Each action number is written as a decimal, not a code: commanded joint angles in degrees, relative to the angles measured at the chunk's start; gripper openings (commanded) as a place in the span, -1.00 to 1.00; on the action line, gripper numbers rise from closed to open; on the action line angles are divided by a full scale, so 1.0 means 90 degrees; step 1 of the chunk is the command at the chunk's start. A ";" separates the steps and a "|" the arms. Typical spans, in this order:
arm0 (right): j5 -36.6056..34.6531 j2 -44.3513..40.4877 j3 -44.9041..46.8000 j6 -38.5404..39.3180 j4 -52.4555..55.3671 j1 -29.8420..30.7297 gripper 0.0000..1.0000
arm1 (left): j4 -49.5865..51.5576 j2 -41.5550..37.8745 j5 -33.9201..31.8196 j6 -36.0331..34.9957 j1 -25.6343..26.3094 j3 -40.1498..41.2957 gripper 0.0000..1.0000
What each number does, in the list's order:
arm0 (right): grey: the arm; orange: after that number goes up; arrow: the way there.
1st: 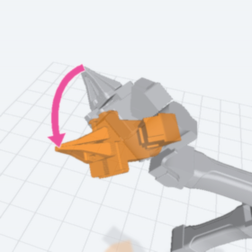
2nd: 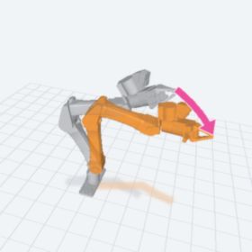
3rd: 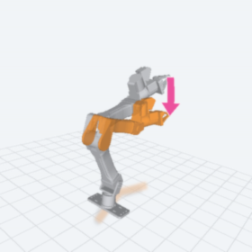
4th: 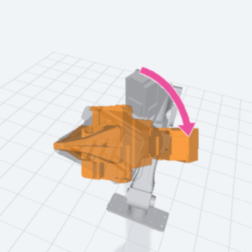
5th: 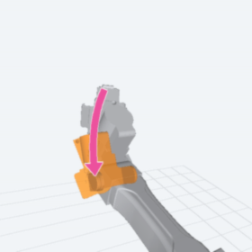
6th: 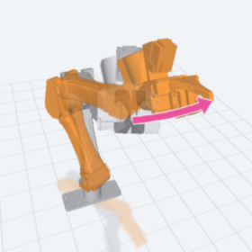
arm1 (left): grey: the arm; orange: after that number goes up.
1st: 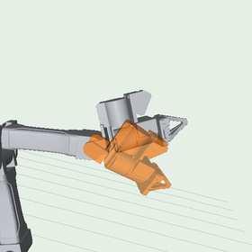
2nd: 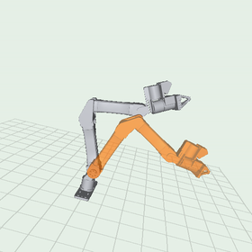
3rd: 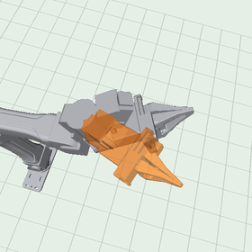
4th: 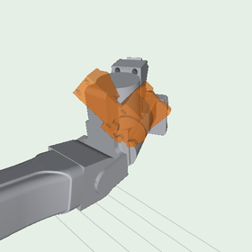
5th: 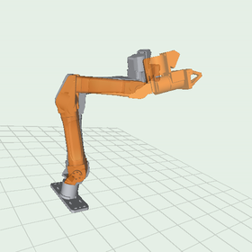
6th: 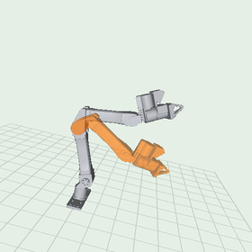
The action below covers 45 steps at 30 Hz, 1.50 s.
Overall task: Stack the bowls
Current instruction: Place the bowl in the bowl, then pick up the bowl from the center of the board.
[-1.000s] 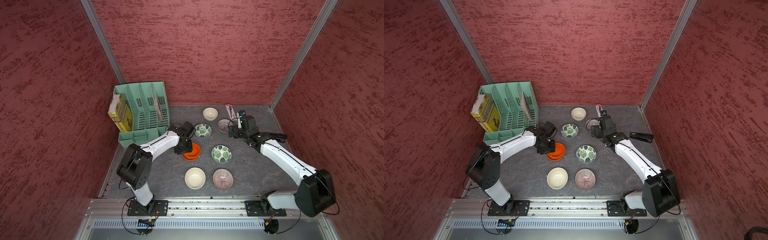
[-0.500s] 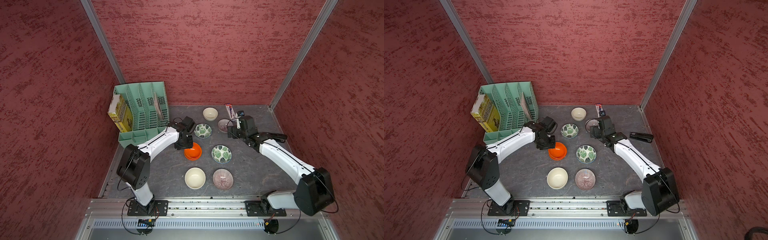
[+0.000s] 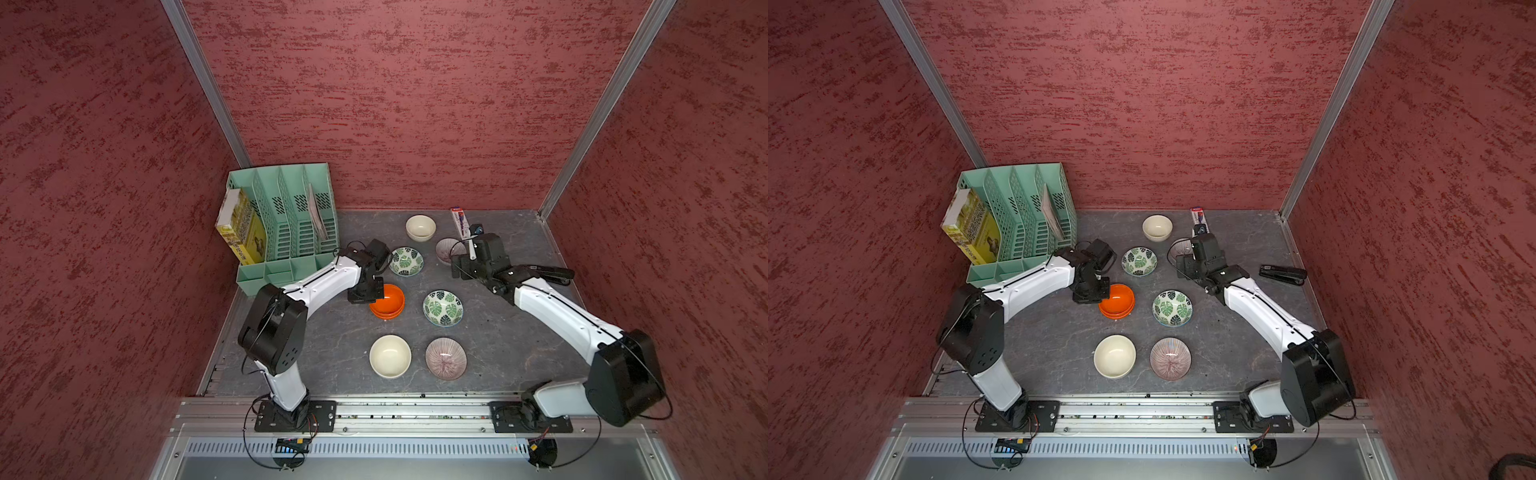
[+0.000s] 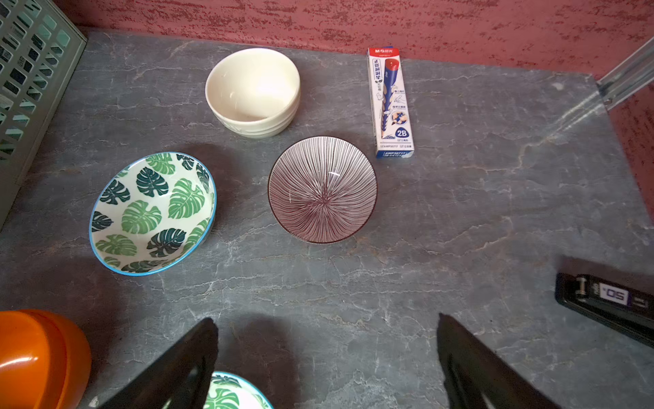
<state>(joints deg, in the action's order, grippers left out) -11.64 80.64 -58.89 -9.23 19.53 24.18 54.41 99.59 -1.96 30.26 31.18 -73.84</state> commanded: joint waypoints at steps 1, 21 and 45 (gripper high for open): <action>0.0050 0.0028 0.0060 -0.0096 -0.0132 0.0082 0.97 | -0.0128 0.0001 -0.0097 0.0046 -0.0003 0.0074 -0.65; 0.1161 0.3286 -0.2451 -0.1482 0.0184 0.0677 0.55 | -0.0310 -0.1707 -0.1658 -0.0632 -0.0430 -0.0379 0.99; 0.0874 0.4682 -0.3528 -0.2076 0.0256 0.0651 -0.55 | -0.1054 -0.2623 -0.1549 -0.1212 -0.0739 0.0012 0.99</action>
<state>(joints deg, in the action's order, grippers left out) -2.68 122.28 -89.21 -27.53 21.12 30.22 44.97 77.08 -16.51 19.64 24.75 -74.70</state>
